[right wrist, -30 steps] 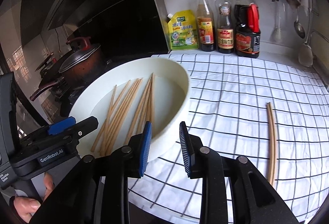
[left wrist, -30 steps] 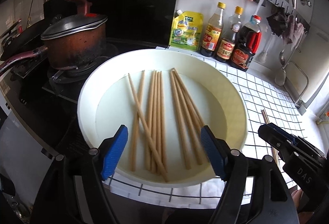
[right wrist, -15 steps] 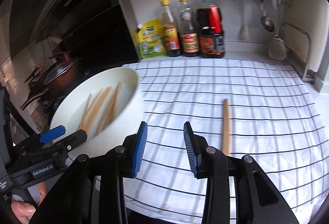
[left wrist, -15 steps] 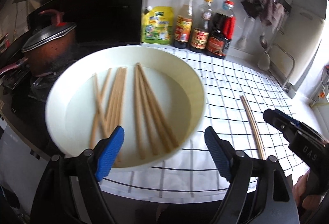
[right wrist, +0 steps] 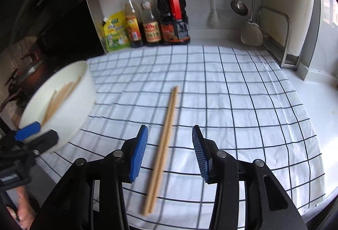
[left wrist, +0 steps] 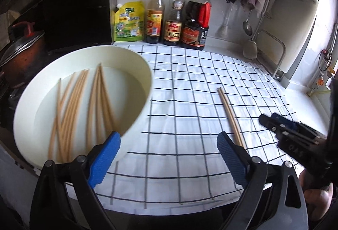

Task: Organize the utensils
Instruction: 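Withdraw both tools from the basin back toward the last chopsticks, then position the left tool over a chopstick while the right tool lines up on another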

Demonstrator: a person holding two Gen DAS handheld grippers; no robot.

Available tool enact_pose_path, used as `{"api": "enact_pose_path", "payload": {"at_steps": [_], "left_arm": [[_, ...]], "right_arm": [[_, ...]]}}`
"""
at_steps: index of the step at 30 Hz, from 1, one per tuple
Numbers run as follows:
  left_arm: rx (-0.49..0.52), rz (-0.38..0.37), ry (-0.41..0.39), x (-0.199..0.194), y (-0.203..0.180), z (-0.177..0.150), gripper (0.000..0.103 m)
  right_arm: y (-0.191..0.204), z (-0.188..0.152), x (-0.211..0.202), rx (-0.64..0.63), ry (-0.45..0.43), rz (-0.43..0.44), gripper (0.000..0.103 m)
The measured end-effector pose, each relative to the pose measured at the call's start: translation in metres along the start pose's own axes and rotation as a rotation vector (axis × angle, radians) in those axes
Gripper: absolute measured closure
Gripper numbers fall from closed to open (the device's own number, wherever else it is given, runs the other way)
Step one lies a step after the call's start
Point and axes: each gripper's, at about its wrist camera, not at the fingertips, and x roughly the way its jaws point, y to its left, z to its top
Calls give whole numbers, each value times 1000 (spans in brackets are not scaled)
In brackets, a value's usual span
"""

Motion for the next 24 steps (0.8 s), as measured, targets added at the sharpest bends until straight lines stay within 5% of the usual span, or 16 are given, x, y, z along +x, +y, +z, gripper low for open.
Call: {"api": "enact_pose_path", "payload": {"at_steps": [24], "left_arm": [[15, -29, 60, 28, -20, -9, 11]], "right_arm": [[9, -21, 56, -85, 129, -91, 61]]}}
